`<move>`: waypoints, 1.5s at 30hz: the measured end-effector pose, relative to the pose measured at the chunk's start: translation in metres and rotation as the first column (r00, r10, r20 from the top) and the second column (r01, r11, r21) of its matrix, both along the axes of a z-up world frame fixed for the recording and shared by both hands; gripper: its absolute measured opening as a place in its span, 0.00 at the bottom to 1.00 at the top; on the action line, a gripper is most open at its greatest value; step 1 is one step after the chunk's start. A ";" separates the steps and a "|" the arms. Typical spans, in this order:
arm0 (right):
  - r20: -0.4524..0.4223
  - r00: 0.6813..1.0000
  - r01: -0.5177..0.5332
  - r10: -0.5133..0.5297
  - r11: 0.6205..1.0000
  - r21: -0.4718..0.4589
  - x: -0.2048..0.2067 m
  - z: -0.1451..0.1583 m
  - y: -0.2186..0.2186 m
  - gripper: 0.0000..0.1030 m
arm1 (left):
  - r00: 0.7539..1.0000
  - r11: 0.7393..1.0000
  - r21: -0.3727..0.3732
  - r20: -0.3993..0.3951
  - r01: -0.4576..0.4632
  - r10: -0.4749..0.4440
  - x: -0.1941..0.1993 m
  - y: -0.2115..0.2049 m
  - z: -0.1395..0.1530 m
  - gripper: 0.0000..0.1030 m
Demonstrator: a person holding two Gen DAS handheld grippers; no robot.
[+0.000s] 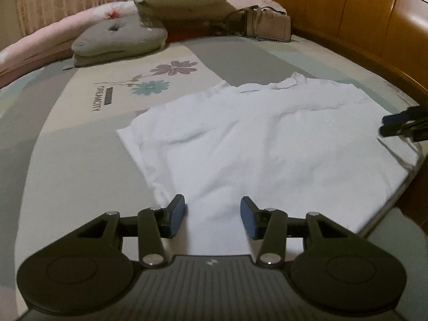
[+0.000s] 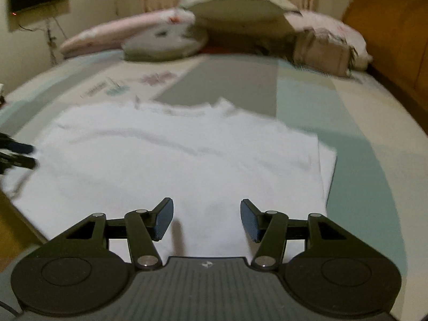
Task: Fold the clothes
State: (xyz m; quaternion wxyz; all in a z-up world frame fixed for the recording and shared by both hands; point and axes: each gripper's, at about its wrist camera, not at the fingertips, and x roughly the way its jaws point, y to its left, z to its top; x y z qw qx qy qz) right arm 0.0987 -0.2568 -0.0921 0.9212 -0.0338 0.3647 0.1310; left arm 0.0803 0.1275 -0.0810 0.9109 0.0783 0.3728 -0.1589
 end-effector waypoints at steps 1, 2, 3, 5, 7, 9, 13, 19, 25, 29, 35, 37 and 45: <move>0.003 1.000 0.004 -0.004 1.000 -0.011 -0.003 -0.006 -0.002 0.64 | 1.000 1.000 0.022 -0.011 -0.003 0.003 -0.001 0.002 0.002 0.48; 0.007 1.000 0.004 -0.004 1.000 -0.018 -0.006 -0.009 -0.004 0.66 | 1.000 0.999 0.044 -0.024 -0.006 0.008 -0.002 0.004 0.003 0.53; 0.012 1.000 0.002 -0.002 1.000 -0.020 -0.008 -0.010 -0.005 0.66 | 0.999 0.998 0.067 -0.036 -0.009 0.012 -0.003 0.006 0.005 0.53; 0.009 1.000 0.013 -0.013 0.999 -0.044 -0.008 -0.005 -0.003 0.67 | 1.000 0.998 0.066 -0.009 -0.005 0.006 0.001 0.009 0.016 0.53; 0.017 1.000 0.023 -0.022 0.998 -0.058 -0.006 0.003 0.002 0.69 | 0.999 0.999 0.045 0.032 -0.004 0.002 0.009 0.009 0.030 0.56; 0.040 0.999 0.023 -0.022 0.999 -0.031 0.000 0.011 0.004 0.72 | 0.998 1.000 -0.008 0.061 0.018 -0.017 0.025 0.004 0.037 0.64; 0.056 0.998 0.039 -0.039 0.999 0.003 0.027 0.017 0.011 0.73 | 0.994 0.997 -0.019 0.074 0.080 -0.078 0.063 -0.018 0.031 0.65; 0.006 0.997 0.075 -0.075 0.997 0.020 0.055 -0.011 0.009 0.77 | 1.000 0.998 -0.061 0.027 0.004 -0.002 0.106 -0.011 -0.001 0.72; -0.008 0.997 0.079 -0.079 0.997 -0.003 0.056 -0.002 -0.003 0.81 | 0.996 0.997 -0.002 0.037 -0.077 0.077 0.113 -0.002 0.012 0.69; 0.025 0.994 0.108 -0.109 0.993 0.046 0.066 0.011 -0.018 0.86 | 0.997 0.996 -0.060 0.057 0.064 -0.061 0.108 -0.023 0.024 0.77; -0.018 0.984 0.176 -0.175 0.973 0.151 0.085 -0.011 -0.035 0.88 | 0.998 0.998 0.012 0.014 0.068 -0.068 0.120 -0.050 -0.004 0.84; -0.014 0.980 0.198 -0.198 0.972 0.126 0.083 -0.008 -0.035 0.88 | 0.999 0.999 -0.014 0.019 0.039 -0.039 0.122 -0.045 0.000 0.86; 0.012 0.989 0.147 -0.148 0.986 0.075 0.101 0.003 -0.016 0.91 | 0.999 0.997 -0.070 -0.024 0.026 -0.028 0.138 -0.044 -0.001 0.87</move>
